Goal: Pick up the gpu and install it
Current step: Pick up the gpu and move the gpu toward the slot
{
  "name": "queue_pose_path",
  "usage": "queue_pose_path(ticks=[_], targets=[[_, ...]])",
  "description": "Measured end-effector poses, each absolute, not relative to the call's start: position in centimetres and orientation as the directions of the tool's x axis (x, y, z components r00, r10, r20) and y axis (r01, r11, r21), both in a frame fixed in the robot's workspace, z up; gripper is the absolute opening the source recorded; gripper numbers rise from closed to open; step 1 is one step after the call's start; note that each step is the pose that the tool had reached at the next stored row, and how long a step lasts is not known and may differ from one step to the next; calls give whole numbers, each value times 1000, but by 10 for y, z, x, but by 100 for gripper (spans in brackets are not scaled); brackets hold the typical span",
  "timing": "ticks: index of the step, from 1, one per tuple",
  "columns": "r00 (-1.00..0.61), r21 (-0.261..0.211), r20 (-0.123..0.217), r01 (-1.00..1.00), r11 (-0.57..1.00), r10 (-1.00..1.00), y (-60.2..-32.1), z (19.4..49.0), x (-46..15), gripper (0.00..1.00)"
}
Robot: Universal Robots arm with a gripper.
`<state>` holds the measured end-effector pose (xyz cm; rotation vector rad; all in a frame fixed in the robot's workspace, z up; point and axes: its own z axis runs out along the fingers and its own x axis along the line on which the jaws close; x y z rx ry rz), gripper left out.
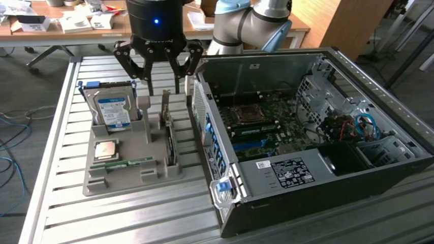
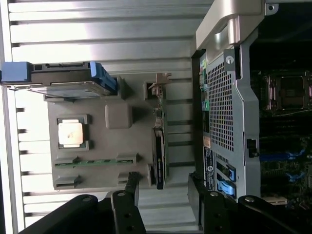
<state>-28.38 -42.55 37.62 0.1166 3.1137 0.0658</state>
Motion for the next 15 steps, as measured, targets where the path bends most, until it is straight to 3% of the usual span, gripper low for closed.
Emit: queue_pose_path(ticks=[15], targets=[[-997, 43, -23, 74, 996, 75, -426, 356, -284, 53]])
